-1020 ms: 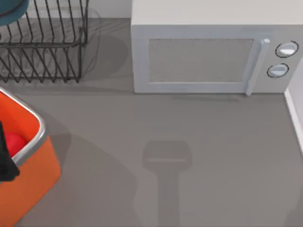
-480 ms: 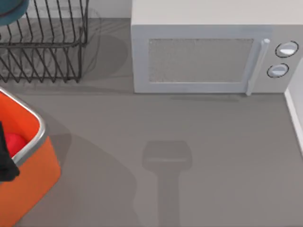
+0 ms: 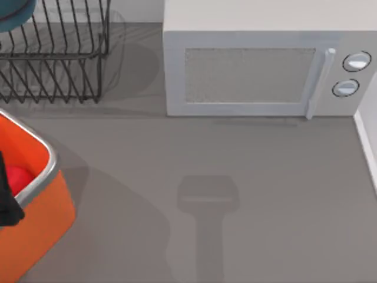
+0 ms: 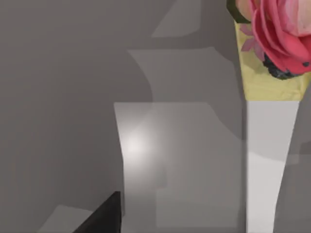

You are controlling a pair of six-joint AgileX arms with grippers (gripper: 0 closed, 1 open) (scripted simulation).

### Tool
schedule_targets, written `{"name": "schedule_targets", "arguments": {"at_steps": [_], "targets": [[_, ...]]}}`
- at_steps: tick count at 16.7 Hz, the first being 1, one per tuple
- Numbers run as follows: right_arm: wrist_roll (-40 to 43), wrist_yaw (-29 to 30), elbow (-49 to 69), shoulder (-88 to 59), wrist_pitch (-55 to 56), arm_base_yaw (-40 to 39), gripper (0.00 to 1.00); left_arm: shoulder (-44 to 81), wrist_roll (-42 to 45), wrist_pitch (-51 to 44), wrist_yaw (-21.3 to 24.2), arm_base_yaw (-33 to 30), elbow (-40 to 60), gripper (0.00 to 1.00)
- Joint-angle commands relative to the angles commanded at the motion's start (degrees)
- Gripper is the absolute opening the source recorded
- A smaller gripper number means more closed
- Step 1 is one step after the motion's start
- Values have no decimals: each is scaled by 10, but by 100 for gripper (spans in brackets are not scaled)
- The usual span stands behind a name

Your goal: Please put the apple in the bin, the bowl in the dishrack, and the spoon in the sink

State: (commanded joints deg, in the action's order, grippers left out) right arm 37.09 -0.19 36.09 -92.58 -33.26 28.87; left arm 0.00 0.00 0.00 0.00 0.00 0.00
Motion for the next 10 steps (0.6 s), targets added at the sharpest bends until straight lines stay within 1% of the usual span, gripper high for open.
{"name": "schedule_targets", "arguments": {"at_steps": [7,8,10], "targets": [[0,0,0,0,0,0,2,0,0,0,0,0,0,100],[0,0,0,0,0,0,0,0,0,0,0,0,0,100],[0,0,0,0,0,0,0,0,0,0,0,0,0,100]]}}
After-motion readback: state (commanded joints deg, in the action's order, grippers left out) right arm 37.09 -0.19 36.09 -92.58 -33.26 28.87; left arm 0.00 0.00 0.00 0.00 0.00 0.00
